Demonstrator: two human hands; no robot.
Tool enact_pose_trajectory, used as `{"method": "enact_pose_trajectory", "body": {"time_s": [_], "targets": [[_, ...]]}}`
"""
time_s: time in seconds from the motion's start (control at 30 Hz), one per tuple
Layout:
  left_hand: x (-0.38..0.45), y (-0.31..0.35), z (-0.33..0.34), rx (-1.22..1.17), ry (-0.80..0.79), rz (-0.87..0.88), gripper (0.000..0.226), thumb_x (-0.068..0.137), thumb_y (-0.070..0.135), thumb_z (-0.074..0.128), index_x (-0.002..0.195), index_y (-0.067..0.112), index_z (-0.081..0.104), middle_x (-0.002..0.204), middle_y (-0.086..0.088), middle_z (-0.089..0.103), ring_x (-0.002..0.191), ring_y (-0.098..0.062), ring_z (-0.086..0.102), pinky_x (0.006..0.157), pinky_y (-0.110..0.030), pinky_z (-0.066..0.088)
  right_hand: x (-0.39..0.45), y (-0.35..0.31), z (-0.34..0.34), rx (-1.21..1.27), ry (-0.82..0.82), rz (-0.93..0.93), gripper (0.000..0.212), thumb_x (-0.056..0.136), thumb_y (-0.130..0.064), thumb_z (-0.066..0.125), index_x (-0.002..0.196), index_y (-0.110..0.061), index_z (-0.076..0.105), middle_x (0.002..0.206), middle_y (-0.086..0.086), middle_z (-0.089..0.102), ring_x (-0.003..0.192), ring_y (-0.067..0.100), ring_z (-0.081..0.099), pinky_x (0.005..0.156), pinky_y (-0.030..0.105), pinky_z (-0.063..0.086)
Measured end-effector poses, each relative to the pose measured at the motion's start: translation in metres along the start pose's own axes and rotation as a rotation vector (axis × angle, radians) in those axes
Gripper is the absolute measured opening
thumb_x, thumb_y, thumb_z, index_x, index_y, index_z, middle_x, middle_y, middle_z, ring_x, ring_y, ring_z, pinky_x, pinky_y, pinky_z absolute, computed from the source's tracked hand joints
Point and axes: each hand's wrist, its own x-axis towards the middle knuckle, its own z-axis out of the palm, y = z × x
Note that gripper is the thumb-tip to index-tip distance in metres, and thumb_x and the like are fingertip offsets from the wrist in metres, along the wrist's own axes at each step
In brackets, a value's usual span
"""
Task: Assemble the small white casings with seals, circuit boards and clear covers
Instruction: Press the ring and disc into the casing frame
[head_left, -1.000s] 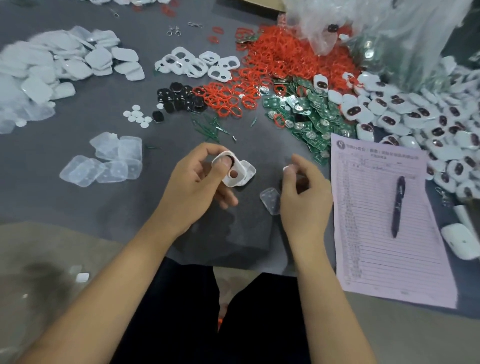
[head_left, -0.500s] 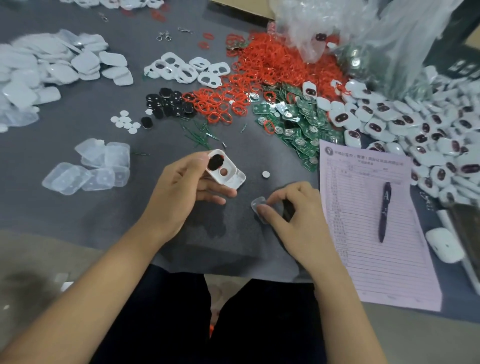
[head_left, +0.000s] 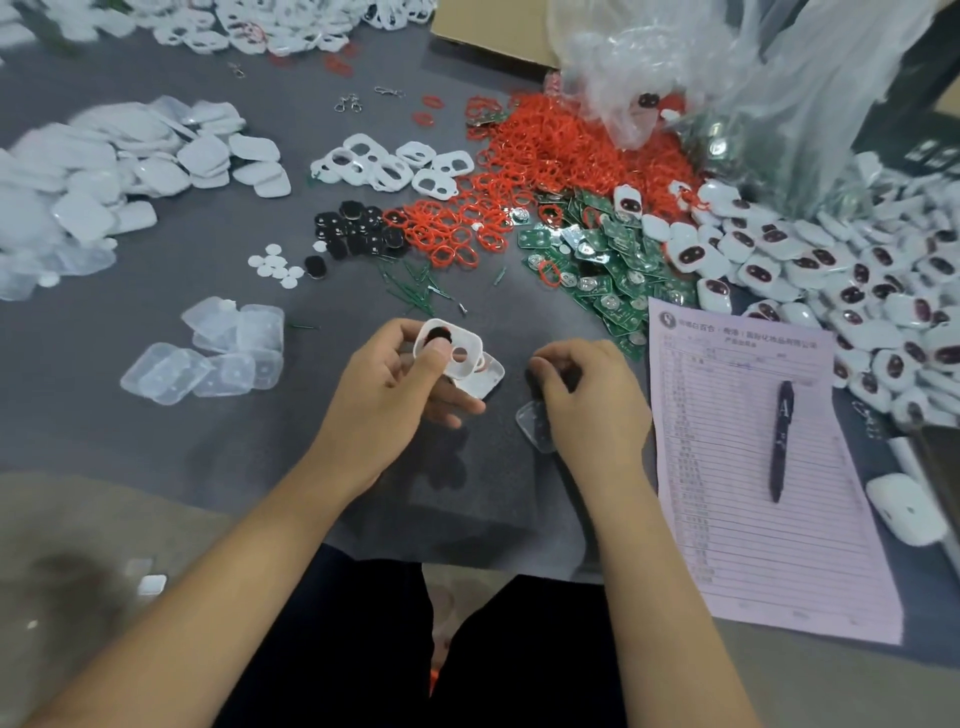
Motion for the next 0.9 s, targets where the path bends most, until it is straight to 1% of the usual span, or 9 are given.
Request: {"method": "enact_pose_trajectory", "body": {"time_s": [0.2, 0.3, 0.33, 0.4, 0.5, 0.6, 0.7, 0.8, 0.9], "targets": [[0.000, -0.002, -0.001, 0.018, -0.020, 0.035, 0.022, 0.113, 0.022, 0.040, 0.114, 0.004, 0.053, 0.107, -0.006, 0.079, 0.068, -0.022, 0.072, 0.050, -0.024, 0.051, -0.002, 0.004, -0.008, 0.015, -0.094, 0.010, 0.012, 0.095, -0.022, 0.071, 0.088, -0.013, 0.068, 0.087, 0.007, 0.071, 0.089, 0.029, 0.064, 0.082, 0.043, 0.048], [0.001, -0.002, -0.001, 0.051, -0.044, 0.021, 0.022, 0.113, 0.020, 0.040, 0.111, 0.004, 0.055, 0.103, -0.005, 0.080, 0.067, -0.020, 0.071, 0.050, -0.024, 0.051, -0.005, 0.005, -0.015, 0.043, -0.051, -0.025, 0.014, 0.097, -0.021, 0.070, 0.086, -0.013, 0.067, 0.081, 0.003, 0.070, 0.078, 0.014, 0.064, 0.078, 0.037, 0.047], [0.001, -0.002, -0.001, 0.063, -0.044, 0.016, 0.020, 0.113, 0.018, 0.042, 0.109, 0.005, 0.056, 0.099, -0.005, 0.080, 0.066, -0.019, 0.071, 0.050, -0.025, 0.050, -0.005, 0.003, -0.017, 0.131, -0.022, -0.040, 0.012, 0.097, -0.021, 0.070, 0.087, -0.015, 0.066, 0.077, -0.002, 0.067, 0.071, 0.004, 0.059, 0.072, 0.030, 0.045], [0.002, -0.004, -0.002, 0.108, -0.023, 0.036, 0.019, 0.110, 0.018, 0.048, 0.104, 0.008, 0.062, 0.085, -0.004, 0.077, 0.062, -0.018, 0.067, 0.048, -0.026, 0.048, -0.005, -0.007, -0.017, 0.373, 0.005, -0.061, 0.008, 0.097, -0.019, 0.070, 0.092, -0.024, 0.067, 0.072, -0.009, 0.061, 0.062, 0.000, 0.054, 0.064, 0.019, 0.042], [0.002, -0.009, -0.004, 0.238, 0.035, 0.118, 0.020, 0.105, 0.027, 0.057, 0.099, 0.017, 0.073, 0.064, 0.000, 0.063, 0.051, -0.015, 0.053, 0.050, -0.025, 0.043, -0.012, -0.024, -0.006, 0.741, 0.019, -0.123, 0.015, 0.098, -0.011, 0.068, 0.098, -0.025, 0.074, 0.066, -0.007, 0.066, 0.056, 0.009, 0.058, 0.057, 0.022, 0.048], [0.003, -0.012, -0.004, 0.173, 0.132, 0.129, 0.019, 0.102, 0.030, 0.061, 0.103, 0.021, 0.078, 0.071, 0.001, 0.071, 0.059, -0.013, 0.064, 0.061, -0.031, 0.056, -0.023, -0.036, 0.010, 0.982, 0.078, -0.095, 0.014, 0.096, -0.002, 0.069, 0.100, -0.014, 0.075, 0.074, 0.002, 0.074, 0.064, 0.015, 0.070, 0.055, 0.024, 0.055], [0.004, -0.014, -0.002, 0.079, 0.138, 0.101, 0.016, 0.103, 0.022, 0.063, 0.107, 0.020, 0.078, 0.089, -0.005, 0.079, 0.080, -0.023, 0.078, 0.079, -0.042, 0.064, -0.033, -0.036, 0.024, 0.925, 0.114, -0.068, 0.013, 0.094, -0.004, 0.073, 0.099, -0.016, 0.077, 0.078, 0.003, 0.076, 0.063, 0.014, 0.069, 0.052, 0.022, 0.053], [0.003, -0.014, -0.001, 0.072, 0.095, 0.103, 0.017, 0.104, 0.019, 0.061, 0.109, 0.019, 0.077, 0.092, -0.004, 0.080, 0.082, -0.024, 0.079, 0.072, -0.033, 0.064, -0.035, -0.034, 0.028, 0.734, 0.161, -0.206, 0.016, 0.091, -0.011, 0.078, 0.095, -0.026, 0.076, 0.088, -0.005, 0.072, 0.074, 0.011, 0.068, 0.063, 0.024, 0.054], [0.000, -0.013, 0.000, 0.120, 0.042, 0.134, 0.018, 0.105, 0.020, 0.061, 0.114, 0.021, 0.077, 0.095, 0.000, 0.080, 0.085, -0.019, 0.079, 0.073, -0.027, 0.063, -0.033, -0.032, 0.027, 0.661, 0.186, -0.226, 0.009, 0.088, -0.016, 0.081, 0.088, -0.022, 0.075, 0.088, -0.008, 0.070, 0.083, 0.014, 0.068, 0.073, 0.019, 0.049]]}}
